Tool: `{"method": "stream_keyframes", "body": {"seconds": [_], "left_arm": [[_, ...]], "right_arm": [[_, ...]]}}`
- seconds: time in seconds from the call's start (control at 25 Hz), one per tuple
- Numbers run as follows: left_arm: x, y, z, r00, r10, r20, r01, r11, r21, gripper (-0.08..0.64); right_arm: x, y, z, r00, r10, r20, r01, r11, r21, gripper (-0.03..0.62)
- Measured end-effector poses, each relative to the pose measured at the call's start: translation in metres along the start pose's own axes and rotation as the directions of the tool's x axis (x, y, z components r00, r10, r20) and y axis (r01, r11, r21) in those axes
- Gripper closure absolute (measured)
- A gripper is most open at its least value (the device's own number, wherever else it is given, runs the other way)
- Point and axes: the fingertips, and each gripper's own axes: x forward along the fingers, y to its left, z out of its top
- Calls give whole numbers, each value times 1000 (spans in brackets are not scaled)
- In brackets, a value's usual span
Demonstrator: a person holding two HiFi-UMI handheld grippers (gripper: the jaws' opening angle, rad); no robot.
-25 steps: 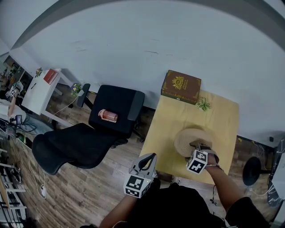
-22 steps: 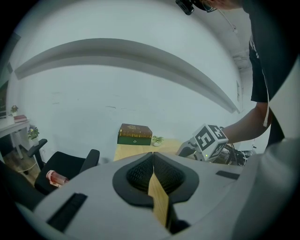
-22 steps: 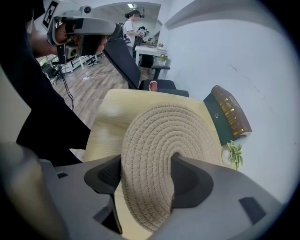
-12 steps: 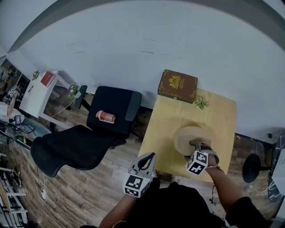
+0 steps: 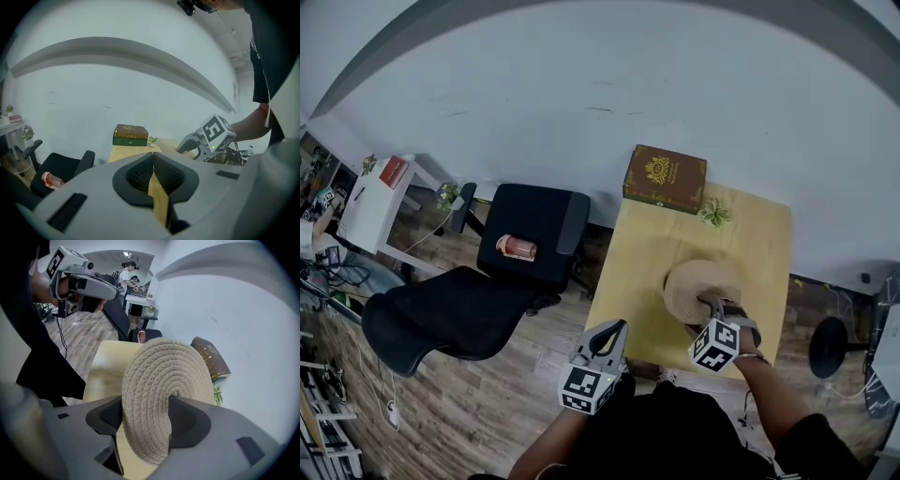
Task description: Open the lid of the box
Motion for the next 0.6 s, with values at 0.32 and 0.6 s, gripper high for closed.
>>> {"method": "stream_keyframes", "body": {"seconds": [0.32,0.6], "left_arm": [[6,-7,1,1000,-9,-5,9,1000,8,538],[10,-17,3,999,-39,-5,39,999,16,538]], "right_arm": [[-13,-9,1,997,-71,35,71,997,8,293],[-34,-17,-3,989,-138,52,137,990,24,293]]}}
